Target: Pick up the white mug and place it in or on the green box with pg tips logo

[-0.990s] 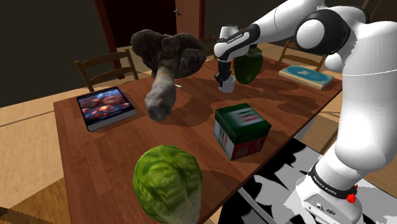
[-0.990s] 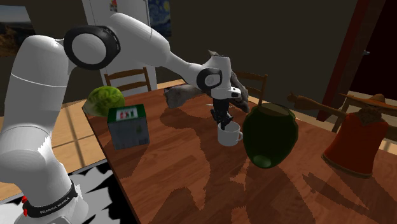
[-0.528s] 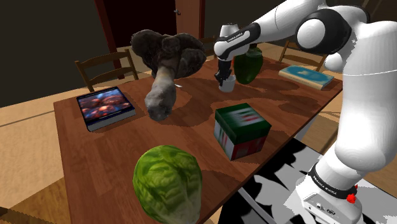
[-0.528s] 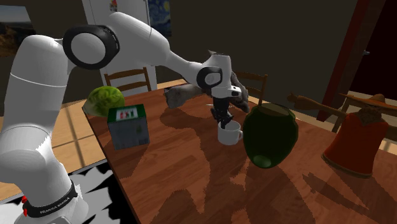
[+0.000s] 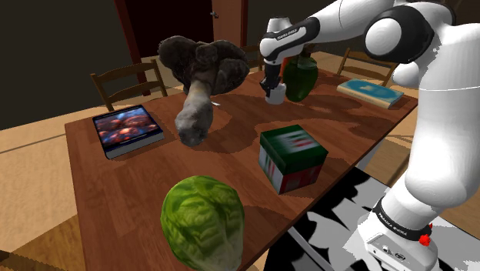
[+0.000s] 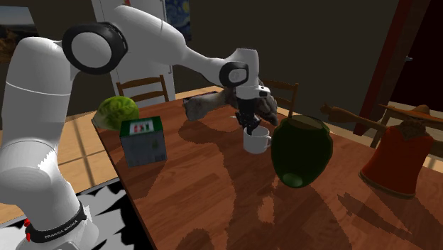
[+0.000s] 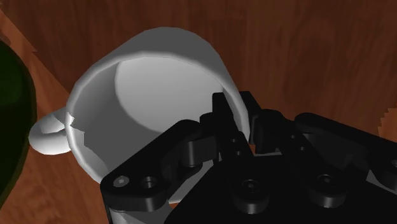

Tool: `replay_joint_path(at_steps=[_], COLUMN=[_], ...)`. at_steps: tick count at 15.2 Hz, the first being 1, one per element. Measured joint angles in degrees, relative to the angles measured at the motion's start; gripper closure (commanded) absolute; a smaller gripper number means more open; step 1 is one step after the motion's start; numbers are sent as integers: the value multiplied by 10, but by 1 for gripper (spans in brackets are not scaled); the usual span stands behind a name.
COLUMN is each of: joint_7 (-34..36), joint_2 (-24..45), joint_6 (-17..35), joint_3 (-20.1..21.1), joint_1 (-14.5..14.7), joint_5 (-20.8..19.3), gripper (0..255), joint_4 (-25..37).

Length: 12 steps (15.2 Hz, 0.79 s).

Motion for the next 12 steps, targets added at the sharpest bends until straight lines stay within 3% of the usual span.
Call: replay_joint_path(at_steps=[12], joint_7=[-1], joint_2=[-22], joint_6=[-80], joint_3=[-2], joint_1=[0], joint_5=[-2], gripper=[255], joint_4=[58])
